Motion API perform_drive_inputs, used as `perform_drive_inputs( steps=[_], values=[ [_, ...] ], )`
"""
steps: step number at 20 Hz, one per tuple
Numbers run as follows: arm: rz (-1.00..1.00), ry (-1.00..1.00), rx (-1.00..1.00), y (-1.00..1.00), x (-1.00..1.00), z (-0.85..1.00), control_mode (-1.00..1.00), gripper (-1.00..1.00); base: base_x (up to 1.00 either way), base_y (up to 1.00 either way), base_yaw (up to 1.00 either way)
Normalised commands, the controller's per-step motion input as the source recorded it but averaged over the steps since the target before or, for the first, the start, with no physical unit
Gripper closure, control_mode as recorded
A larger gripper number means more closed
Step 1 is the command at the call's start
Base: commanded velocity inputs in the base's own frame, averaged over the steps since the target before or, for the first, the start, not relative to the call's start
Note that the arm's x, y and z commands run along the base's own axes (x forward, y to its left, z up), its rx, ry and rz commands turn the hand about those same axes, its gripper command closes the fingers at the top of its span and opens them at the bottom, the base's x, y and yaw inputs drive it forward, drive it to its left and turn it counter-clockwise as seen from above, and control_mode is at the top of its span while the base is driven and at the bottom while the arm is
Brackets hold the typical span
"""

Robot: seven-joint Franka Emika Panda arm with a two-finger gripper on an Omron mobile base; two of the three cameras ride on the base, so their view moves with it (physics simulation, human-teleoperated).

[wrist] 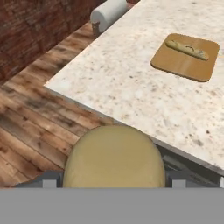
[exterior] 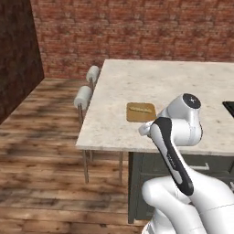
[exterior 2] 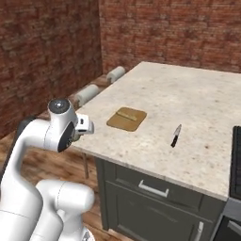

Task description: Retrieve the sausage and cheese from the fridge and place them on the cutting board on the counter.

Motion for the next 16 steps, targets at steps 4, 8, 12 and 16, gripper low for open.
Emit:
perform_drive_inputs(
  steps=[4, 8, 12, 16],
  values=[
    [0.00, 0.00, 0.00, 0.00, 0.00, 0.00, 1.00, 1.00, 0.39, 0.09, -0.37],
    [0.00, 0.00, 0.00, 0.00, 0.00, 0.00, 1.00, 1.00, 0.24, 0.15, -0.25],
    [0.00, 0.00, 0.00, 0.00, 0.00, 0.00, 1.00, 1.00, 0.59, 0.45, -0.11],
    [0.00, 0.00, 0.00, 0.00, 0.00, 0.00, 1.00, 1.00, 0.62, 0.52, -0.02]
  ],
)
